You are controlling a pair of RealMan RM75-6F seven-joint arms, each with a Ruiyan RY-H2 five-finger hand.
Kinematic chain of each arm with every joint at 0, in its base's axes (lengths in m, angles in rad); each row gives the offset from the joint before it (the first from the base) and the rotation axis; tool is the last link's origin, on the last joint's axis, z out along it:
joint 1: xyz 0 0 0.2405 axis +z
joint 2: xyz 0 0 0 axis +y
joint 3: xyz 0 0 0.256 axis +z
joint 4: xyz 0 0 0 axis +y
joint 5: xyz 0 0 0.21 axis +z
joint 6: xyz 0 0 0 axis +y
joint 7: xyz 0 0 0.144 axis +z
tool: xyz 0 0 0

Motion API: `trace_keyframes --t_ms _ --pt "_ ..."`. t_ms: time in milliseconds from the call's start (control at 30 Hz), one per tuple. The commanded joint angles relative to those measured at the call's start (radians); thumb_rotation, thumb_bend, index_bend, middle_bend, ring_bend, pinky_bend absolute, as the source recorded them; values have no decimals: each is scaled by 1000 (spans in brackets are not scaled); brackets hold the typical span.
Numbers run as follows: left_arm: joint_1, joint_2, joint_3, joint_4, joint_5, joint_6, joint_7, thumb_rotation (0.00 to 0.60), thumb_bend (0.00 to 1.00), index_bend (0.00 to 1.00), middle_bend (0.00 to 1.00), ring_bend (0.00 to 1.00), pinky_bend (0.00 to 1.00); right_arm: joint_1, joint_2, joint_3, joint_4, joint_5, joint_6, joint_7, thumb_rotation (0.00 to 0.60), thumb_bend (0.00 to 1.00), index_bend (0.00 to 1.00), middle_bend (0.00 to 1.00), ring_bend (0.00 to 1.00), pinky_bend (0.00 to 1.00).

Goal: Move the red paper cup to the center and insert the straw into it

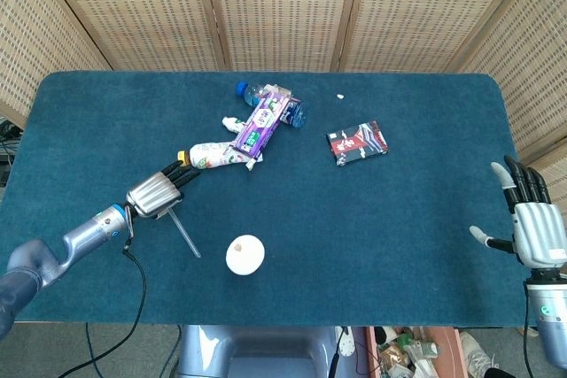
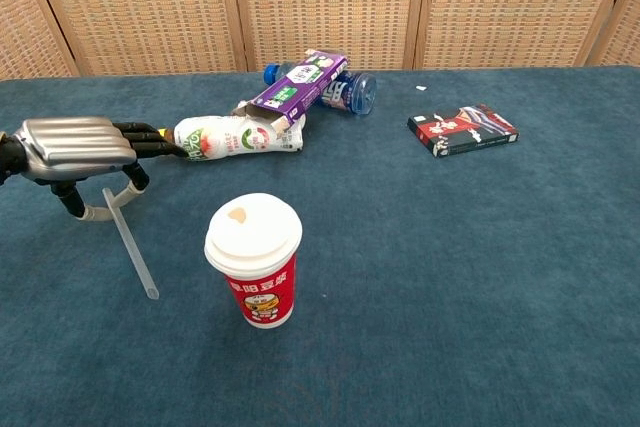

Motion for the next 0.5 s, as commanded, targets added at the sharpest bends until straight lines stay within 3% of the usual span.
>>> trace_keyframes --t_ms 33,267,500 --pt "-2 25 -16 -23 -10 29 12 600 346 636 0 0 0 -2 2 1 -3 -3 2 2 600 0 0 0 0 0" --pt "-11 111 -76 -117 -31 135 84 600 345 636 0 0 0 -7 7 4 -7 -9 6 12 600 0 0 0 0 0" --pt "-42 253 -154 -307 -3 275 381 600 345 636 0 0 0 -12 14 7 -14 -19 12 24 600 0 0 0 0 0"
